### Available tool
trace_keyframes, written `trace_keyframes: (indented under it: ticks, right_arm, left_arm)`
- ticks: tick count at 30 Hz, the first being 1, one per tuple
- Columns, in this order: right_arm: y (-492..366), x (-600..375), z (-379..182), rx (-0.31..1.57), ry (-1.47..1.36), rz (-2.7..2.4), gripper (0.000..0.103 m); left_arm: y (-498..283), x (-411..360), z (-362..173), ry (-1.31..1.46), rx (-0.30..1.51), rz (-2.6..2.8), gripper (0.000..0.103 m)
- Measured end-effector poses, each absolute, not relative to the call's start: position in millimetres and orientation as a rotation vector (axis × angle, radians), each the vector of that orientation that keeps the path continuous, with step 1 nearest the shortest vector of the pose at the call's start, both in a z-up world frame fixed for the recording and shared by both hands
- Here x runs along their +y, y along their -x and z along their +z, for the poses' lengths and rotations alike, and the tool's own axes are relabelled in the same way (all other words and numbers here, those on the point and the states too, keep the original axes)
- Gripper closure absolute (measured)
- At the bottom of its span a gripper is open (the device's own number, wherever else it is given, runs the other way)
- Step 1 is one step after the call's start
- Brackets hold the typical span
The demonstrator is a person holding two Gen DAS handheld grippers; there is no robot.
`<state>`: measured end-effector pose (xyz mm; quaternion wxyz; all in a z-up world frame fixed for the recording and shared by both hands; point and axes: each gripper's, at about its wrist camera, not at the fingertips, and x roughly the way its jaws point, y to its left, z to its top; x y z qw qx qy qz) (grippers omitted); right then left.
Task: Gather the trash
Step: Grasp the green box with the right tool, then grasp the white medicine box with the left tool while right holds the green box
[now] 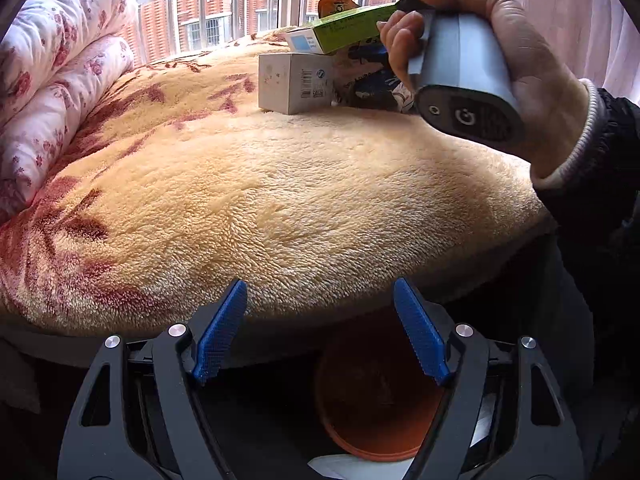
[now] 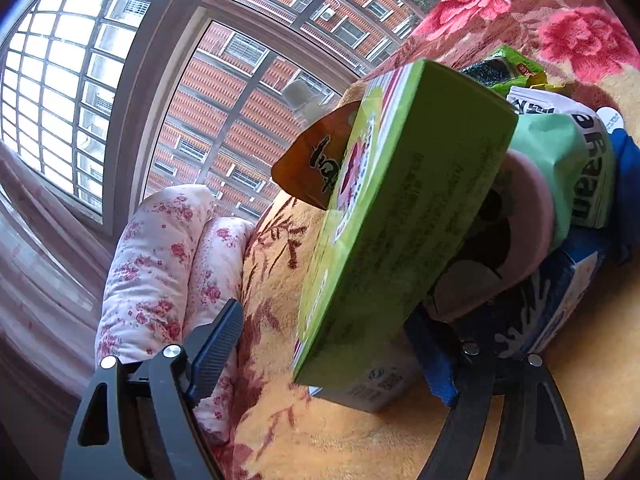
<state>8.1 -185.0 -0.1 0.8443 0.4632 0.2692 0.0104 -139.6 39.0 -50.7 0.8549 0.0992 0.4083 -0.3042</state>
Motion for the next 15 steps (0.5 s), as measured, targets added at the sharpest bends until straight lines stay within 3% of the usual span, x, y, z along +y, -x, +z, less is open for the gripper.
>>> trace_keyframes:
  ticks: [1, 2, 3, 9, 15]
  right_arm:
    - [-10, -186, -3, 0.564, -0.985, 0.017, 0.024]
    - [-13, -186, -5, 0.566, -0.984, 0.010, 0.036]
    - [-14, -185, -6, 0.572, -0.974, 0.016, 0.067]
    - [15, -176, 12, 0.546, -0.826, 0.058, 0.071]
    - [71, -168, 45, 0.560, -0.486, 0.073, 0.071]
  left_arm:
    - [138, 40, -51, -0.203, 0.860, -0.641, 0.029]
    - [136, 41, -51, -0.196, 0.861, -0.641, 0.029]
    - [135, 42, -51, -0.190, 0.863, -0.640, 0.029]
    - [131, 45, -48, -0.163, 0.866, -0.635, 0.029]
    - [129, 38, -38, -0.200, 0.831, -0.596, 0.029]
